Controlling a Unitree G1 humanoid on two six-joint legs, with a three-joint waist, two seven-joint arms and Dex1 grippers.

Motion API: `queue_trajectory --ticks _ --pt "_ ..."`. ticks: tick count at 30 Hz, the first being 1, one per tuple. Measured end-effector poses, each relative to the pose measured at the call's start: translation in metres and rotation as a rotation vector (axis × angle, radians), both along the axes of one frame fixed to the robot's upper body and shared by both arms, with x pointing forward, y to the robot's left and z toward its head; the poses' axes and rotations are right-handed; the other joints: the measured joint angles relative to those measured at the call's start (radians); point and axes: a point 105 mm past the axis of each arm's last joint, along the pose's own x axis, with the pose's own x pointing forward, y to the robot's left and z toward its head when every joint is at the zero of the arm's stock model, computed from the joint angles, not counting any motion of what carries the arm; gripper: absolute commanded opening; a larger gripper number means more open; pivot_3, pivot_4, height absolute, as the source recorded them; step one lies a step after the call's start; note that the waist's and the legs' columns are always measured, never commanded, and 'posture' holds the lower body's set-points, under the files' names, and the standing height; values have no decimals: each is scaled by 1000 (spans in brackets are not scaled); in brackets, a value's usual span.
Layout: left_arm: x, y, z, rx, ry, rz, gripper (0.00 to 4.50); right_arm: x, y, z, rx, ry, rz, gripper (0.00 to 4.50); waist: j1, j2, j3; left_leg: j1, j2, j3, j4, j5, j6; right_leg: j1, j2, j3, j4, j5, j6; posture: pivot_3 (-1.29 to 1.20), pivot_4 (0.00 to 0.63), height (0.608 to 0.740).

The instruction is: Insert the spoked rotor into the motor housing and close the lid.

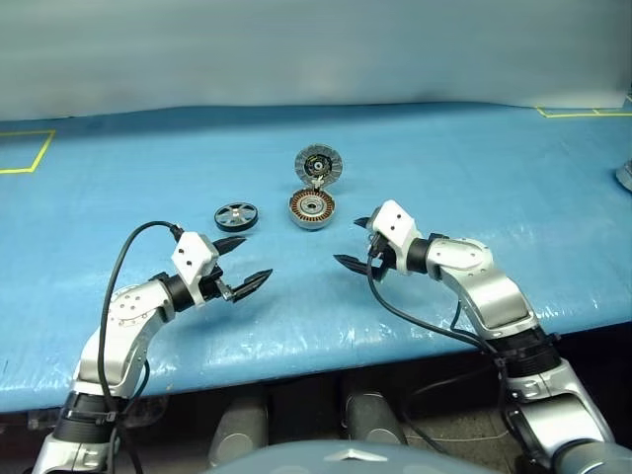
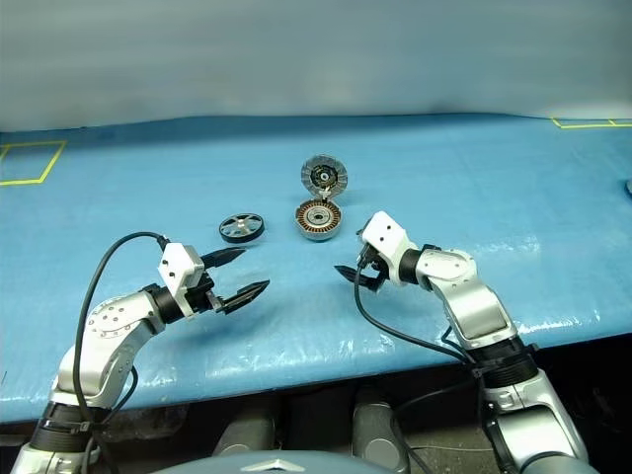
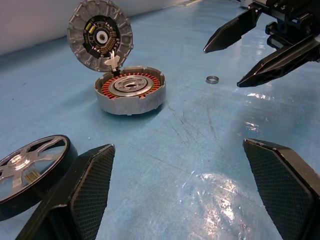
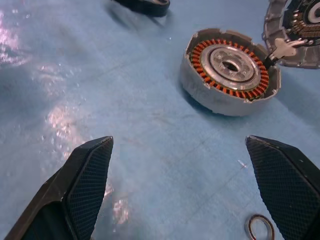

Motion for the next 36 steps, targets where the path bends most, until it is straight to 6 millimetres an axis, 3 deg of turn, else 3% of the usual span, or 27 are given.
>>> queue_trajectory --ticks 5,9,13,19,29,36 --pt "-2 -4 -5 -10 14 -3 4462 21 0 15 -247 -89 116 4481 -11 0 0 1 0 3 0 0 0 -1 0 1 1 0 0 0 150 740" --pt "0 -8 -1 -30 -2 -7 4462 48 33 36 -396 -171 261 4481 -26 0 0 2 1 2 1 0 0 -1 0 0 2 1 0 0 150 740" --pt "0 -10 -1 -31 -7 -10 4462 64 59 24 -506 -147 355 4481 -23 0 0 1 0 1 -1 0 0 -1 0 0 1 6 -3 0 150 740" --pt "-5 -8 -8 -31 18 3 4462 83 65 13 -591 -102 354 4481 -22 0 1 -1 -1 1 -3 0 0 -5 -2 0 1 6 -3 0 150 740" --pt "-14 -4 -12 -29 30 37 4462 87 64 2 -613 -92 351 4481 -33 1 1 -1 -1 0 -5 1 -1 -6 -1 0 2 5 -4 0 150 740" --pt "-15 -4 -14 -28 43 45 4462 90 78 17 -598 -160 369 4481 -33 1 1 -1 -1 0 -5 1 -2 -6 -1 0 3 5 -4 0 150 740"
